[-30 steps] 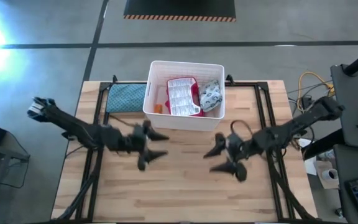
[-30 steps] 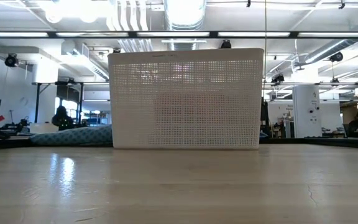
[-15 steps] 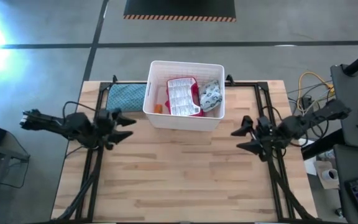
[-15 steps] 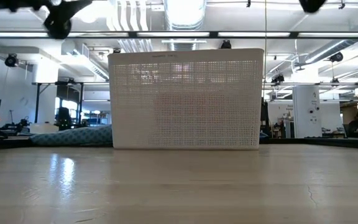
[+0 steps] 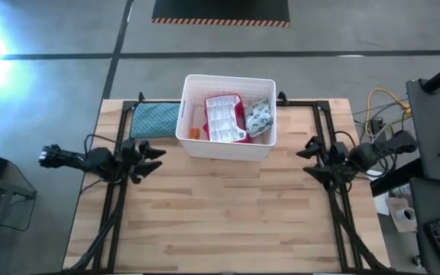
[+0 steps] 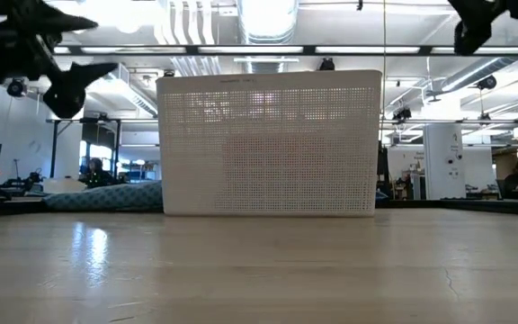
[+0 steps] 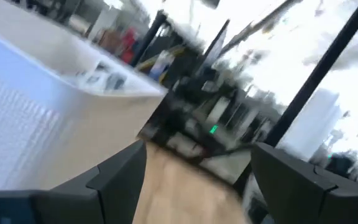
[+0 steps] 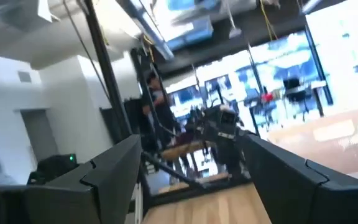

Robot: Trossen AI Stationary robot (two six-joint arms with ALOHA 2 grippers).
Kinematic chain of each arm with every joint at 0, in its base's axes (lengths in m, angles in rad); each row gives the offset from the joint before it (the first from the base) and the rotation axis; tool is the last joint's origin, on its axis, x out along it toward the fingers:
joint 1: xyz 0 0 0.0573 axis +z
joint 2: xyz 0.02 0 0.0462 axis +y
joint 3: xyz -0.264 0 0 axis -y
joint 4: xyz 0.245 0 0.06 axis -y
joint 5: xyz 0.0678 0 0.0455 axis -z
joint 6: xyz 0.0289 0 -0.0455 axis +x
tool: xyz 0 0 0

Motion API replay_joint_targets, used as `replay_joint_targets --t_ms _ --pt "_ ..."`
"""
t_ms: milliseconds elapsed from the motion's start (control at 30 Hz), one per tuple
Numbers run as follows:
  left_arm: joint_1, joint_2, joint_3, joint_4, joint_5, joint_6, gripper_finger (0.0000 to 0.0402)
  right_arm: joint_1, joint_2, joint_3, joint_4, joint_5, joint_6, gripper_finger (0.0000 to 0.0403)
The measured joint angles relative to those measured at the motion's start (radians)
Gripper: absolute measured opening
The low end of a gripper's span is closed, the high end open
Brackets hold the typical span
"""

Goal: Pick & place medical supplies in basket/bin
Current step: Return to Home Position

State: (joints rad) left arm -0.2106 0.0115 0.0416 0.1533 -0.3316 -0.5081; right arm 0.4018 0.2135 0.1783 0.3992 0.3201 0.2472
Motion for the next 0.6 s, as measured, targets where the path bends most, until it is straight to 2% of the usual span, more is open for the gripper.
replay_joint_targets --t_ms 33,200,267,433,600 --pt "0.005 0.014 -0.023 0.038 -0.003 -0.007 0.0269 0.000 -0.025 -0.024 0.016 -0.001 -0.018 0.0273" --pt "0.057 0.063 -0.031 -0.034 -0.060 -0.027 0.0269 -0.002 -0.148 -0.134 0.068 0.001 -0.053 0.0266" --pt "0.087 0.068 -0.029 -0.084 -0.098 -0.032 0.0269 -0.003 -0.204 -0.170 0.035 0.021 -0.037 0.0264" --pt "0.143 0.094 -0.030 -0.084 -0.099 -0.123 0.0269 -0.006 -0.213 -0.169 -0.009 0.066 -0.073 0.0264" --pt "0.149 0.128 -0.029 -0.086 -0.096 -0.117 0.0269 -0.017 -0.214 -0.169 -0.092 0.078 -0.146 0.0269"
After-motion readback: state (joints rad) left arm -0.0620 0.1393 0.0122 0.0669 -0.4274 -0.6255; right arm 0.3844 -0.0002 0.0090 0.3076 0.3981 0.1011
